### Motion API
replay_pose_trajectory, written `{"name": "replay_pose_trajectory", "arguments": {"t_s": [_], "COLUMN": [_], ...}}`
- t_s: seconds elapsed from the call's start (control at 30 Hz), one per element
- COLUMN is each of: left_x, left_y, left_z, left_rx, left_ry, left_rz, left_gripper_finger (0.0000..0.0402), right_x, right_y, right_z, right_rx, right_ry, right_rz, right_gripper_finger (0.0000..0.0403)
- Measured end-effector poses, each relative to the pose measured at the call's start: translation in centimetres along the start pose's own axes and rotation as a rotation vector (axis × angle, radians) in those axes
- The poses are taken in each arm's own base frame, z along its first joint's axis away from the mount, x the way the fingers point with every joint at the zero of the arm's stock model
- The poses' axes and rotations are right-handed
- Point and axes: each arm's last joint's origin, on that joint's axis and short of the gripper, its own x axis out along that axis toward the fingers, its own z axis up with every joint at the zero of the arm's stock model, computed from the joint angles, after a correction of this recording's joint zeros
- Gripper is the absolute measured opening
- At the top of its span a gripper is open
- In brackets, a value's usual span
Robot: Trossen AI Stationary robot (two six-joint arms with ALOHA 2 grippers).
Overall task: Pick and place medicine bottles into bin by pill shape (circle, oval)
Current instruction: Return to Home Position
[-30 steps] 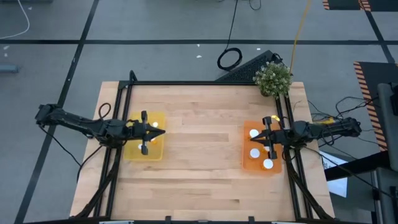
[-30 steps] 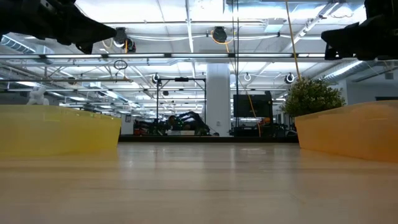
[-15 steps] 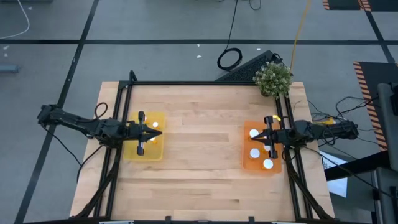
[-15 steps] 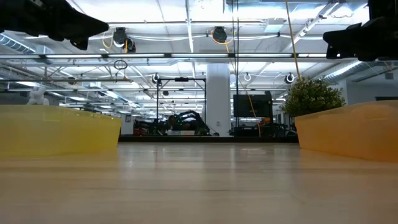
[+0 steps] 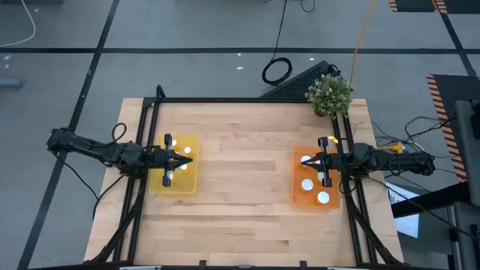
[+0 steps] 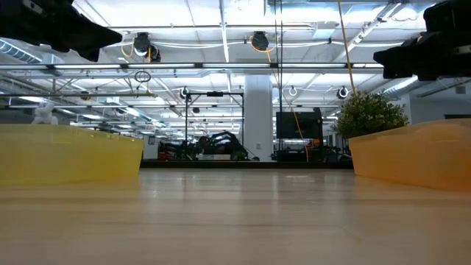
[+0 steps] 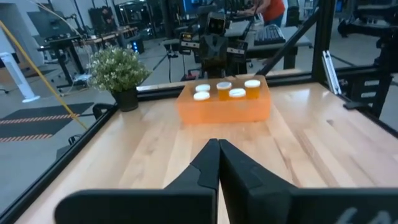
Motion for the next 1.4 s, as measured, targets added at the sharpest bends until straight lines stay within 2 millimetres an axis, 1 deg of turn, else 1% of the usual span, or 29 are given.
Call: {"name": "replay_pose_trajectory", "arguments": {"t_s": [0.1,0.23,0.4,0.57,0.7,0.87,1.1,1.17,1.4], "left_x": [-0.3,-0.6,-1.0,-1.4,-1.5,-1.5,-1.4,-1.3,-1.2], "left_y": [0.1,0.2,0.1,0.1,0.0,-0.2,-0.1,0.0,0.5], "left_z": [-0.1,-0.3,-1.7,-2.5,-3.4,-4.2,-5.1,-5.4,-5.8], "left_rx": [0.004,-0.005,-0.020,-0.045,-0.022,-0.001,0.009,0.014,0.003], "left_ry": [0.013,-0.003,-0.021,-0.048,-0.073,-0.122,-0.126,-0.101,-0.065], "left_rz": [-0.002,-0.001,-0.001,0.000,-0.026,-0.068,-0.052,-0.047,-0.001], "left_gripper_finger": [0.0003,0.0010,0.0003,0.0010,0.0003,0.0005,0.0005,0.0003,0.0006], "right_x": [0.0,0.0,0.0,0.0,0.0,0.0,0.0,0.0,0.0], "right_y": [0.0,0.0,0.0,0.0,0.0,0.0,0.0,0.0,0.0], "right_z": [-0.1,-0.1,-0.1,-0.1,-0.1,-0.1,-0.1,-0.1,-0.1], "right_rx": [0.012,0.014,0.014,0.014,0.014,0.014,0.014,0.014,0.014], "right_ry": [0.009,0.010,0.010,0.010,0.010,0.010,0.010,0.010,0.010], "right_rz": [0.000,0.000,0.000,0.000,0.000,0.000,0.000,0.000,0.000], "right_gripper_finger": [0.0000,0.0000,0.0000,0.0000,0.0000,0.0000,0.0000,0.0000,0.0000]}}
